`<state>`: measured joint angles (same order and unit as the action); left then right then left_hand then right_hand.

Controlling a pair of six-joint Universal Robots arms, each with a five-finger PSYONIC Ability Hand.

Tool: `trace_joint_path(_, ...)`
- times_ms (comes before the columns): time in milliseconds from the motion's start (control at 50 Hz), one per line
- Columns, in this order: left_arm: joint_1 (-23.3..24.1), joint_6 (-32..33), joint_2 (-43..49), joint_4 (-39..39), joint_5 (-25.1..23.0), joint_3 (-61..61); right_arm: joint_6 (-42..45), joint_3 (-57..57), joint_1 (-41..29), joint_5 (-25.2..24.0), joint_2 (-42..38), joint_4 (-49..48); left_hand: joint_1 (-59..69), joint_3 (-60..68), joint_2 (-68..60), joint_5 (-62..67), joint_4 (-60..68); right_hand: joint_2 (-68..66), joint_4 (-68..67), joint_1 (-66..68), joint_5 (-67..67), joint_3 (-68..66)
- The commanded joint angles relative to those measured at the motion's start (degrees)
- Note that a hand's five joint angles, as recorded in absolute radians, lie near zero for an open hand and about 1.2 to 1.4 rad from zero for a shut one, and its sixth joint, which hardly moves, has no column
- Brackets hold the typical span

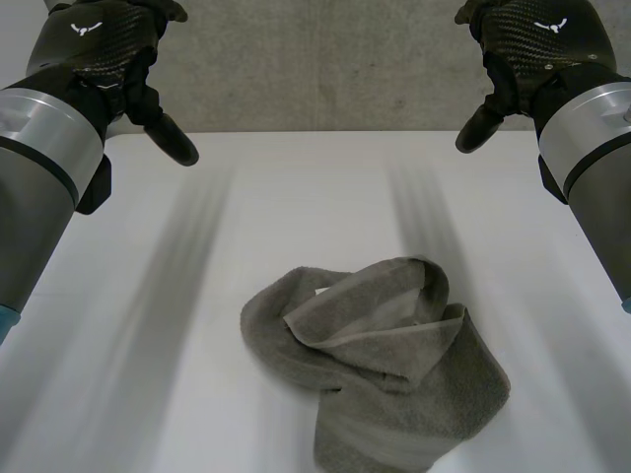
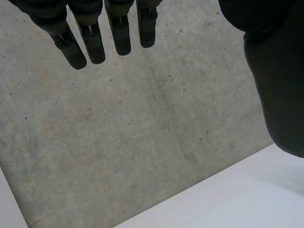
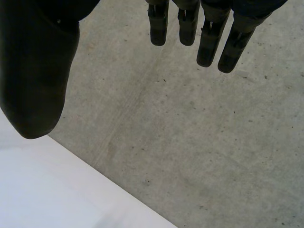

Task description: Fold the towel.

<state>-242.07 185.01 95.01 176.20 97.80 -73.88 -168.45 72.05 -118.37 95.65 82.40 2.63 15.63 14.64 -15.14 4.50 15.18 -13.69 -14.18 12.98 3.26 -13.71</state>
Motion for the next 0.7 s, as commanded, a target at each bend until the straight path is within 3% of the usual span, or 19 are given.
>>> trace_joint_path(20, -0.51, -0.09, -0.79, -0.51, -0.06, -0.74, 0.58, -0.15, -0.02, -0.47, -0.13, 0.27, -2.90, -1.91, 2.41, -1.77, -2.44, 3.69, 4.18, -2.98, -3.26, 3.71)
trace_joint_path(140, 0.02, 0.26, -1.76, -2.00, -0.77, -3.38, 2.95, -2.09, -0.02, -2.31, -2.51, 4.93, -0.88, 0.12, 0.38, 0.25, -0.42, 3.69, 4.18, -2.98, -3.26, 3.71)
trace_joint_path(200, 0.72, 0.44, -2.64, -3.23, -2.26, -7.42, 7.88, -4.20, -0.37, -6.18, -5.58, 10.90, -0.88, 0.12, 0.38, 0.25, -0.42, 3.69, 4.18, -2.98, -3.26, 3.71)
trace_joint_path(240, 1.25, 0.44, -3.16, -3.58, -3.58, -10.14, 14.52, -4.38, -0.72, -11.60, -8.47, 18.07, -0.88, 0.12, 0.38, 0.25, -0.42, 3.69, 4.18, -2.98, -3.26, 3.71)
trace_joint_path(400, 3.97, 0.43, -2.38, 0.53, -16.83, -26.82, 24.30, 0.62, -1.69, -20.59, -15.50, 23.82, 4.84, 5.83, -5.33, 5.97, 5.29, 3.69, 4.18, -2.98, -3.26, 3.71)
trace_joint_path(580, 5.03, 0.44, 4.92, 8.10, -19.66, -33.08, 27.47, 2.83, -4.07, -20.24, -23.16, 23.73, 5.18, 6.17, -5.67, 6.31, 5.64, 1.42, 1.91, -0.71, -0.99, 1.44)
trace_joint_path(600, 5.29, 0.52, 6.75, 9.24, -19.66, -33.26, 27.39, 2.31, -4.07, -20.07, -24.03, 23.65, 6.01, 7.00, -6.51, 7.14, 6.47, -7.74, -7.25, 8.45, 8.17, -7.72)
trace_joint_path(620, 5.29, 0.52, 6.77, 9.25, -19.66, -33.26, 27.39, 2.31, -4.07, -20.07, -24.04, 23.65, 6.02, 7.01, -6.51, 7.15, 6.48, -7.83, -7.34, 8.54, 8.26, -7.81)
trace_joint_path(660, 6.43, 0.52, 10.88, 11.08, -19.40, -32.47, 26.77, 0.91, -4.24, -19.80, -24.92, 23.12, 8.70, 9.69, -9.19, 9.83, 9.16, -35.27, -34.78, 35.97, 35.69, -35.24)
trace_joint_path(680, 6.43, 0.52, 10.90, 11.09, -19.40, -32.47, 26.77, 0.90, -4.24, -19.80, -24.92, 23.12, 8.71, 9.70, -9.21, 9.84, 9.17, -35.42, -34.93, 36.12, 35.85, -35.40)
trace_joint_path(700, 6.69, 0.52, 12.81, 11.88, -19.31, -31.77, 25.90, 0.12, -4.33, -19.72, -24.83, 22.77, 10.04, 11.04, -10.54, 11.17, 10.50, -47.74, -47.25, 48.45, 48.17, -47.72)
